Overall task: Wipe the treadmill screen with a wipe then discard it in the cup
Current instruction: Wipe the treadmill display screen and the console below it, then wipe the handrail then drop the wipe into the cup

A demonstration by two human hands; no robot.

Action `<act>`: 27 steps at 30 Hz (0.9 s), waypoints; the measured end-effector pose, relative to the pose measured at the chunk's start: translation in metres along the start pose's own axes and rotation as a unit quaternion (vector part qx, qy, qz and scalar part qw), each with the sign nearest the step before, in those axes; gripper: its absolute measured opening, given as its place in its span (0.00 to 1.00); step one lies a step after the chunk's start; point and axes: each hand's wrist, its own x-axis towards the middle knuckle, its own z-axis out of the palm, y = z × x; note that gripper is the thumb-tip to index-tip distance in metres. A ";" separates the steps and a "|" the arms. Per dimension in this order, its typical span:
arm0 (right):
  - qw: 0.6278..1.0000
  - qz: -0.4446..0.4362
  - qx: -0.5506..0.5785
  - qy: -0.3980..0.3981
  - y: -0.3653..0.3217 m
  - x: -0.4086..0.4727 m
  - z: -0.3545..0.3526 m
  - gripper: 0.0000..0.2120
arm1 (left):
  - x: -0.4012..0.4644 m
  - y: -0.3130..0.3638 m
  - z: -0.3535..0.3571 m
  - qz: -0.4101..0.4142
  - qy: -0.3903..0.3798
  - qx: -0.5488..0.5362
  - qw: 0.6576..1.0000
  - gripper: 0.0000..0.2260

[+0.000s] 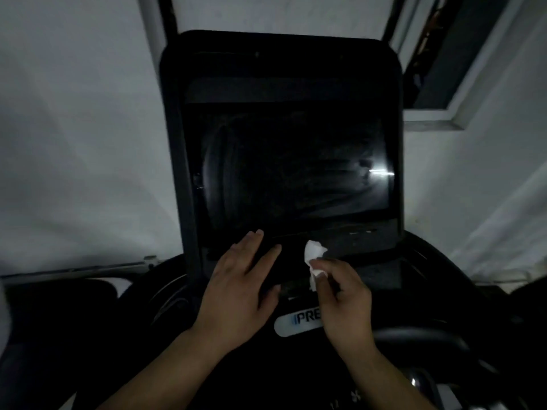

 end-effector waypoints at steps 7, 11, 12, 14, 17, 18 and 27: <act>0.999 0.005 -0.031 0.019 -0.001 -0.043 -0.070 0.12 | 0.006 0.087 0.017 0.089 -0.034 -0.056 0.994 0.35; 0.996 -0.002 -0.074 0.041 0.001 -0.070 -0.111 0.11 | -0.005 0.138 0.035 0.125 -0.087 -0.082 0.985 0.35; 0.996 -0.007 -0.083 0.045 0.002 -0.080 -0.124 0.11 | -0.009 0.153 0.040 0.130 -0.100 -0.105 0.981 0.35; 0.994 -0.012 -0.098 0.047 0.007 -0.103 -0.150 0.11 | -0.019 0.185 0.049 0.143 -0.108 -0.129 0.975 0.31; 0.992 0.004 -0.117 0.056 0.016 -0.147 -0.198 0.15 | -0.042 0.240 0.064 0.155 -0.098 -0.156 0.971 0.25; 0.990 0.008 -0.123 0.063 0.021 -0.165 -0.216 0.17 | -0.053 0.260 0.069 0.162 -0.089 -0.167 0.969 0.23; 0.983 0.062 -0.150 0.087 0.048 -0.333 -0.362 0.17 | -0.171 0.426 0.099 0.212 -0.125 -0.133 0.960 0.20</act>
